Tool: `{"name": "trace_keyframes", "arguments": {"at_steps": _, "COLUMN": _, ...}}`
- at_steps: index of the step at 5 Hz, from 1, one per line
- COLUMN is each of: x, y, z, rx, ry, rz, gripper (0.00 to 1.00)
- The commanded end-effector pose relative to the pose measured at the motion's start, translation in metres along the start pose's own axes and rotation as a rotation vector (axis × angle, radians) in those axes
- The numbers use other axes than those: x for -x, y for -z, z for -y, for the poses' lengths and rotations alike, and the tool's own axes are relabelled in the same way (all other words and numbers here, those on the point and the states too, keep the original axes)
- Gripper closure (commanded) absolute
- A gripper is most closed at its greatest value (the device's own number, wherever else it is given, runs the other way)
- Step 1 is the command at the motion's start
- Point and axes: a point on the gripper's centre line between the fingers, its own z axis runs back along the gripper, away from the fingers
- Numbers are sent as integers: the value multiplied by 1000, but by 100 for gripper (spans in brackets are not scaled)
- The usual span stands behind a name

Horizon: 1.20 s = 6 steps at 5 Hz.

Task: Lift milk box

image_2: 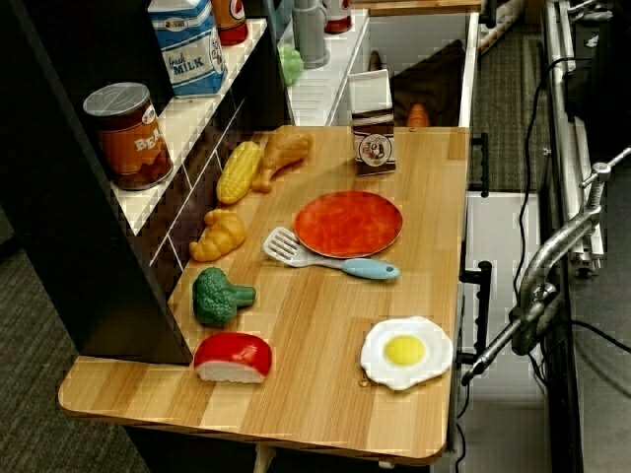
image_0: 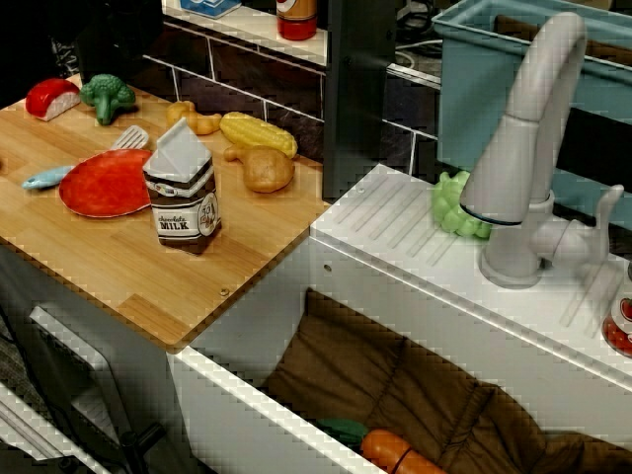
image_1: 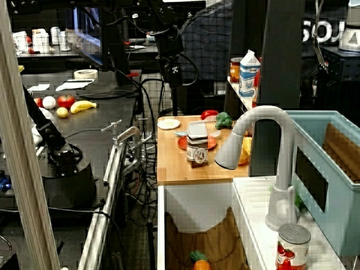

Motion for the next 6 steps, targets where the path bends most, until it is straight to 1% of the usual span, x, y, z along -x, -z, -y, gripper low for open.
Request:
{"name": "trace_keyframes", "arguments": {"at_steps": 1, "x": 0, "y": 0, "z": 0, "rx": 0, "ry": 0, "rz": 0, "gripper": 0}}
{"name": "trace_keyframes", "arguments": {"at_steps": 2, "x": -6, "y": 7, "z": 1, "rx": -11, "ry": -15, "rz": -6, "gripper": 0}}
{"name": "trace_keyframes", "arguments": {"at_steps": 3, "x": -10, "y": 12, "z": 1, "rx": -6, "ry": -35, "rz": -22, "gripper": 0}}
{"name": "trace_keyframes", "arguments": {"at_steps": 4, "x": -13, "y": 15, "z": -1, "rx": 4, "ry": -68, "rz": -27, "gripper": 0}}
{"name": "trace_keyframes", "arguments": {"at_steps": 5, "x": -16, "y": 24, "z": -2, "rx": -1, "ry": -93, "rz": -31, "gripper": 0}}
{"name": "trace_keyframes", "arguments": {"at_steps": 6, "x": -17, "y": 33, "z": -3, "rx": -16, "ry": -77, "rz": -22, "gripper": 0}}
